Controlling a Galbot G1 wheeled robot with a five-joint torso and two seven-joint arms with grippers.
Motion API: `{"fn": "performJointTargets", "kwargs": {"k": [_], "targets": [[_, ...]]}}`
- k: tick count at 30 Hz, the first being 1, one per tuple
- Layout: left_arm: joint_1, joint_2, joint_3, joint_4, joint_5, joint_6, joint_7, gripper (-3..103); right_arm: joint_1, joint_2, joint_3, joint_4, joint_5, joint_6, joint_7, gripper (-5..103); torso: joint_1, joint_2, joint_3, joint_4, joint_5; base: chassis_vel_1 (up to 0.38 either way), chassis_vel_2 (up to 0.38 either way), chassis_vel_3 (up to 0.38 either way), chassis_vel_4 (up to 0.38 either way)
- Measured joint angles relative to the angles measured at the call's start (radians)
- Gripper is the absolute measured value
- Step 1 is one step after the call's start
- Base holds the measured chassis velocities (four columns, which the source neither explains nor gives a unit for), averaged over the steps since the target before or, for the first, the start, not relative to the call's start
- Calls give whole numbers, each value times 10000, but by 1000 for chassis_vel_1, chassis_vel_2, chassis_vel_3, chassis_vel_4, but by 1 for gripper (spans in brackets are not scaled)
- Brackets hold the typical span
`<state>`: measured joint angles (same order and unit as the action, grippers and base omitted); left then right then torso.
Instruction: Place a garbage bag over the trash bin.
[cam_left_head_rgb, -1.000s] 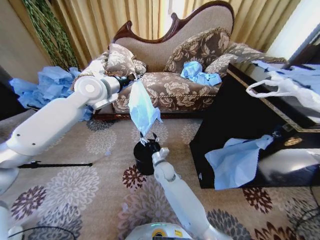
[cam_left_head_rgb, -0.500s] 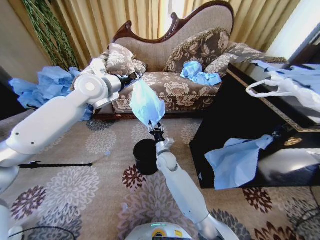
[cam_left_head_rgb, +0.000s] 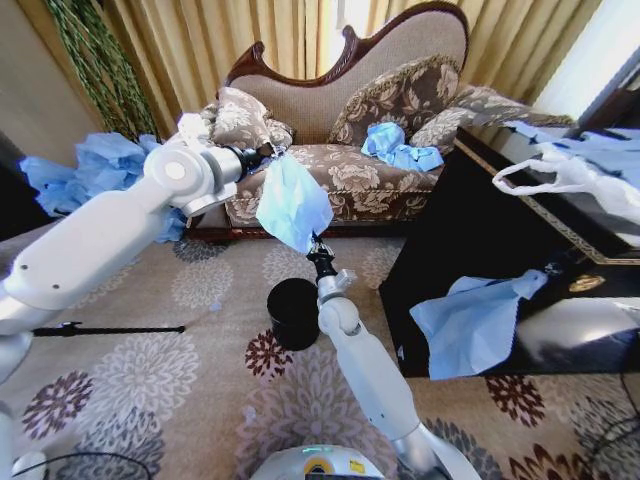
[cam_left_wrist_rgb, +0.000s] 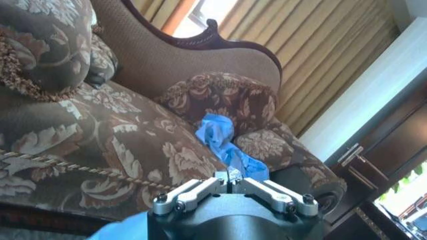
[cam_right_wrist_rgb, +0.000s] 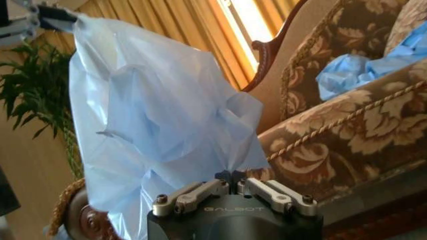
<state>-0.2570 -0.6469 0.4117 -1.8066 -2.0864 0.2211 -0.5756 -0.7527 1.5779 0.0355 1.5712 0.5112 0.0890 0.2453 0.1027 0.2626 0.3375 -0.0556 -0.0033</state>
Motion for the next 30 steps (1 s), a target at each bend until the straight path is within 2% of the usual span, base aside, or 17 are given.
{"fn": "performJointTargets", "kwargs": {"k": [7,10,11,15,16,18,19,20,21,24,30], "targets": [[762,211,-527,-368,27,-52,-103,0,-623,-524,170,957,95,-243,76,0,-1,0,-1,4,1,0,0,0,0],[1852,538,-1432,-847,126,-87,-176,0,-1113,-1029,168,1557,198,-398,58,0,0,0,-1,-1,0,0,0,0,0],[1852,538,-1432,-847,126,-87,-176,0,-1113,-1029,168,1557,198,-398,58,0,0,0,-1,-1,0,0,0,0,0],[4217,1406,-3464,-1807,296,-96,-184,0,-1855,-1759,-175,2381,425,-556,-75,0,-1,0,-2,4,-1,0,0,0,0],[4217,1406,-3464,-1807,296,-96,-184,0,-1855,-1759,-175,2381,425,-556,-75,0,-1,0,-2,4,-1,0,0,0,0],[5877,1979,-4465,-2426,488,-96,-84,0,-2240,-2088,-492,2898,559,-615,-161,0,-2,0,-2,14,-6,0,0,0,0],[6264,2097,-4640,-2598,528,-96,-58,0,-2367,-2170,-559,3081,609,-640,-173,0,-1,0,-2,17,-7,0,0,0,0],[7098,2304,-4957,-2977,615,-86,20,0,-2738,-2387,-684,3599,808,-759,-203,0,-3,1,-3,6,-5,0,0,0,0],[7098,2304,-4957,-2977,615,-86,20,0,-2738,-2387,-684,3599,808,-759,-203,0,-3,1,-3,6,-5,0,0,0,0],[8346,2575,-5339,-3687,983,-79,47,0,-3136,-2586,-1015,4105,1130,-913,-364,0,-3,1,-3,-1,2,0,0,0,0],[9247,2724,-5483,-4377,1122,-126,-281,0,-3269,-2742,-1392,4138,1457,-1038,-596,0,-3,1,-3,6,1,0,0,0,0]]}}
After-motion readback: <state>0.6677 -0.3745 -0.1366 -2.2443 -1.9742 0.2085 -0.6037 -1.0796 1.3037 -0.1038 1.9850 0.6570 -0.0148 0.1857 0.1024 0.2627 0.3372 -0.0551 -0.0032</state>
